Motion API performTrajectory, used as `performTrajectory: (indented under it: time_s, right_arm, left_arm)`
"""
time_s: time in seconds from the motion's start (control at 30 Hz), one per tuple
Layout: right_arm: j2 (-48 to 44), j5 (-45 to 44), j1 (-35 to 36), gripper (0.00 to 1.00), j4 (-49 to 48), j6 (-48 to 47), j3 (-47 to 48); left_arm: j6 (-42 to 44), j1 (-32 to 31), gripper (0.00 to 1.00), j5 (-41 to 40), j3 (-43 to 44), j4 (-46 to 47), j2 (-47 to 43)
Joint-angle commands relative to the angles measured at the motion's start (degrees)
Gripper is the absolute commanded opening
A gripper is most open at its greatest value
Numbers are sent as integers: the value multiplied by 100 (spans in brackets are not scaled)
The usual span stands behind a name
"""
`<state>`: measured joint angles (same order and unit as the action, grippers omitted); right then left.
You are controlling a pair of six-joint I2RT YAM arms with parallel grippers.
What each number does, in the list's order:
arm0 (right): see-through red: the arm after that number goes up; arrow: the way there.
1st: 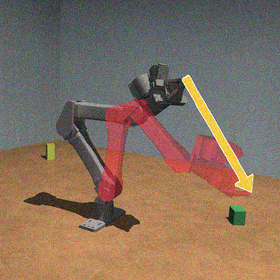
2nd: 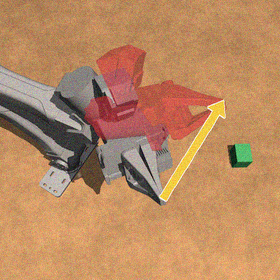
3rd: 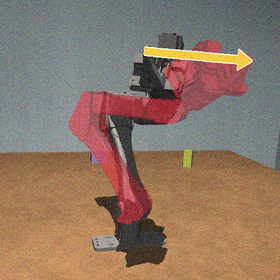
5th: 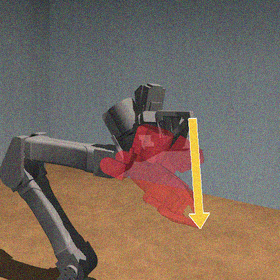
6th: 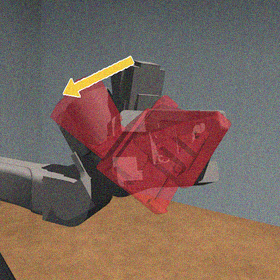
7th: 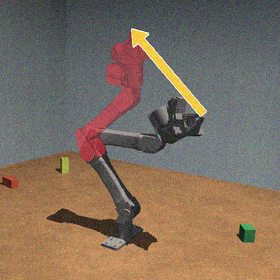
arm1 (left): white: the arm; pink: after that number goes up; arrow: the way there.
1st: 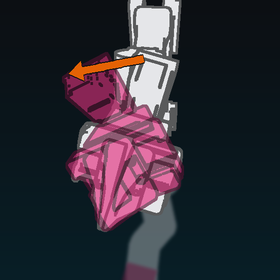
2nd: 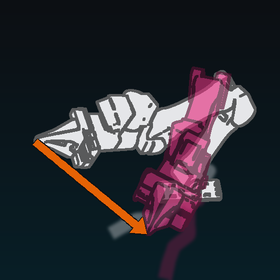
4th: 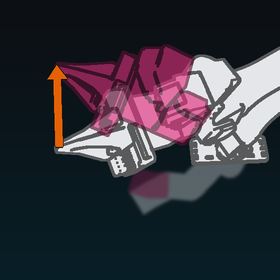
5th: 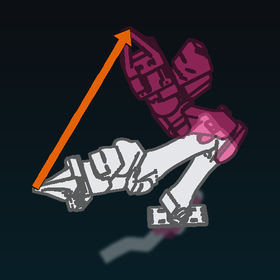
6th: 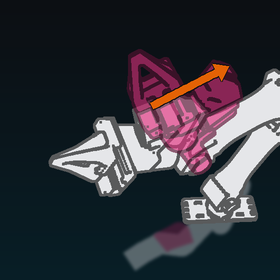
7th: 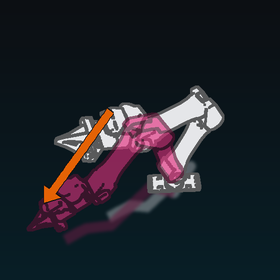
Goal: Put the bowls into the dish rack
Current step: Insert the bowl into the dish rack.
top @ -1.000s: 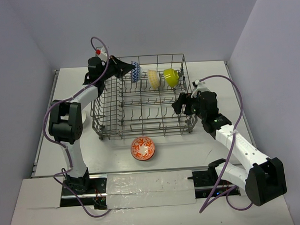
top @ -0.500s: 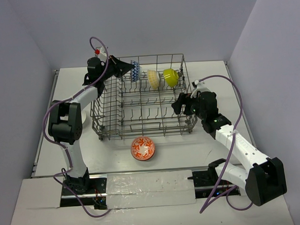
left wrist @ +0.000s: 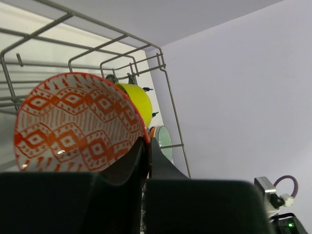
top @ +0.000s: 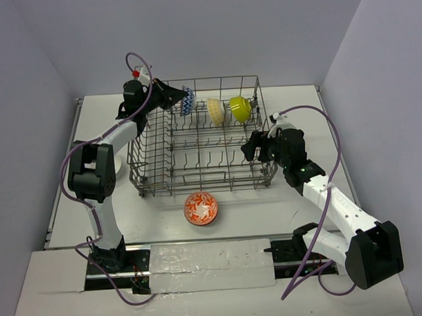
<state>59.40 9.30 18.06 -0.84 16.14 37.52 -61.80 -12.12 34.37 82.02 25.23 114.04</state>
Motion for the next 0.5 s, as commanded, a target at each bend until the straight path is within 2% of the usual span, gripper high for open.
performTrajectory:
  time_s: [0.0,0.3,0.47]
  right_arm:
    - [-60,2,57,87,-180,-85,221]
    - [-77,-7,57,87,-171,-94,230]
    - [-112,10,57,87,-162,-103,238]
  left_arm:
    - [80,219,1,201,-424,-396,734]
    - [168,157,0,132,-362,-414,567]
    - [81,52,0,-227,-353,-440,426]
